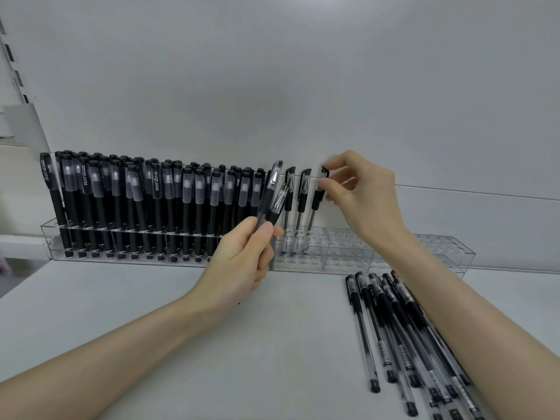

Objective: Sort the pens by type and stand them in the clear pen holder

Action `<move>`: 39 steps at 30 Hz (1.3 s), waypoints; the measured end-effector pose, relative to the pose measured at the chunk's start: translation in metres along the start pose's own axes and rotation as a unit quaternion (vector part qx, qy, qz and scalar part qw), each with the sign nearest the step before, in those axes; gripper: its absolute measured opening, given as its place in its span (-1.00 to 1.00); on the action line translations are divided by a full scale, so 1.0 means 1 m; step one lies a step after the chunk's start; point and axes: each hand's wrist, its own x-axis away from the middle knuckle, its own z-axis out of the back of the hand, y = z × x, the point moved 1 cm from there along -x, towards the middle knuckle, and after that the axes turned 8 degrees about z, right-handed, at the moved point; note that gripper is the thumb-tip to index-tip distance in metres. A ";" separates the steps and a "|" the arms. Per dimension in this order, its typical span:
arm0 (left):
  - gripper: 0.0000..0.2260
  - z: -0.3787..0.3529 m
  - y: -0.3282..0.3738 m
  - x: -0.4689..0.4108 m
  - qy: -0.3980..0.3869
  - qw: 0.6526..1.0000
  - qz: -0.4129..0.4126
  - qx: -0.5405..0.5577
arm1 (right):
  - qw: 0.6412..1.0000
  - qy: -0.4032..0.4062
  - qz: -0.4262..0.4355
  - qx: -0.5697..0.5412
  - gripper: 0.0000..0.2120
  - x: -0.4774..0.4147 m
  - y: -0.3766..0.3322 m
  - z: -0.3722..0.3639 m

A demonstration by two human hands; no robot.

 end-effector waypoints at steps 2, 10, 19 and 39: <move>-0.79 -0.001 -0.001 0.001 -0.006 1.000 -0.008 -0.003 | 0.999 0.000 0.010 0.035 -0.90 0.001 -0.001 0.001; -0.79 -0.005 0.002 0.005 -0.078 0.996 -0.042 -0.001 | 0.956 -0.161 -0.063 -0.236 -0.78 0.012 -0.044 0.010; -0.80 0.000 -0.004 0.001 -0.016 0.998 -0.054 -0.039 | 0.975 -0.010 -0.047 -0.218 -0.80 0.005 -0.039 0.024; -0.82 -0.001 -0.004 0.000 -0.003 1.000 0.006 -0.016 | 0.999 0.038 0.027 0.000 -0.87 0.004 0.005 0.011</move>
